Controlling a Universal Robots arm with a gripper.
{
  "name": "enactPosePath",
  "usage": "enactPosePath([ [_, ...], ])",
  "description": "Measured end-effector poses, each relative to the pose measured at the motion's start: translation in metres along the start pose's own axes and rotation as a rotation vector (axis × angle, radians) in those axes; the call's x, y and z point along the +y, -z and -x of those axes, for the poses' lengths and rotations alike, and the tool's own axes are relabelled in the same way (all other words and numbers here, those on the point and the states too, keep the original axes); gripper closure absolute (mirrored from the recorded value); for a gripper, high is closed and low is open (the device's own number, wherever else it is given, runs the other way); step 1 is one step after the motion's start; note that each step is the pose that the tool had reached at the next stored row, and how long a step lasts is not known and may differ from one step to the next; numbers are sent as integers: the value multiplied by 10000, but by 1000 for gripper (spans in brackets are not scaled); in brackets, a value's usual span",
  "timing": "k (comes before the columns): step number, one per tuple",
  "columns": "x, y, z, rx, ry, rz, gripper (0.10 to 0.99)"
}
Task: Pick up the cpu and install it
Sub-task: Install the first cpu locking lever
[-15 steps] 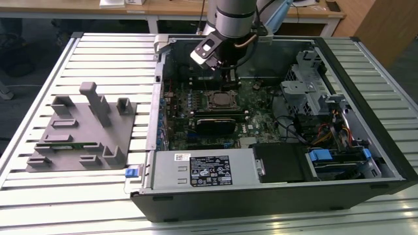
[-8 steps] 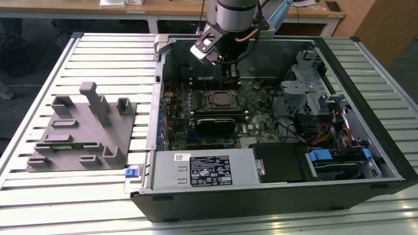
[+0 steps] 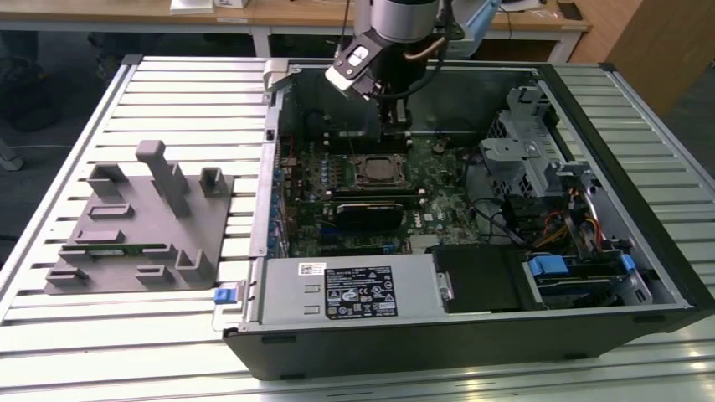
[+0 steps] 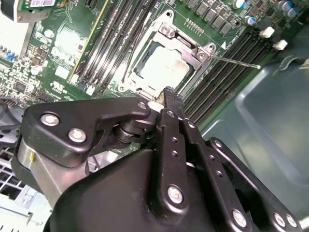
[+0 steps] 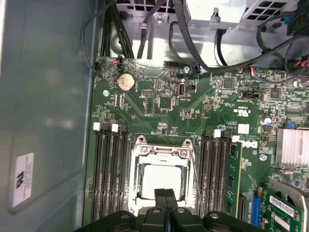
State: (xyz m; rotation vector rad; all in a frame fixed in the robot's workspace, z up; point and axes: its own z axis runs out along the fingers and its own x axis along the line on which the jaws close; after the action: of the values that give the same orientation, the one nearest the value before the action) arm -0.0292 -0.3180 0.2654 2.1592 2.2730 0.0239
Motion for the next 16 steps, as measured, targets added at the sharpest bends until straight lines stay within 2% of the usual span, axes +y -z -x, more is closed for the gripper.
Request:
enactPosePath([
  [9,3,194,-1,0,0,0,980],
  [11,3,199,-1,1,75,0,980],
  [16,2,199,-1,0,885,-6,980],
])
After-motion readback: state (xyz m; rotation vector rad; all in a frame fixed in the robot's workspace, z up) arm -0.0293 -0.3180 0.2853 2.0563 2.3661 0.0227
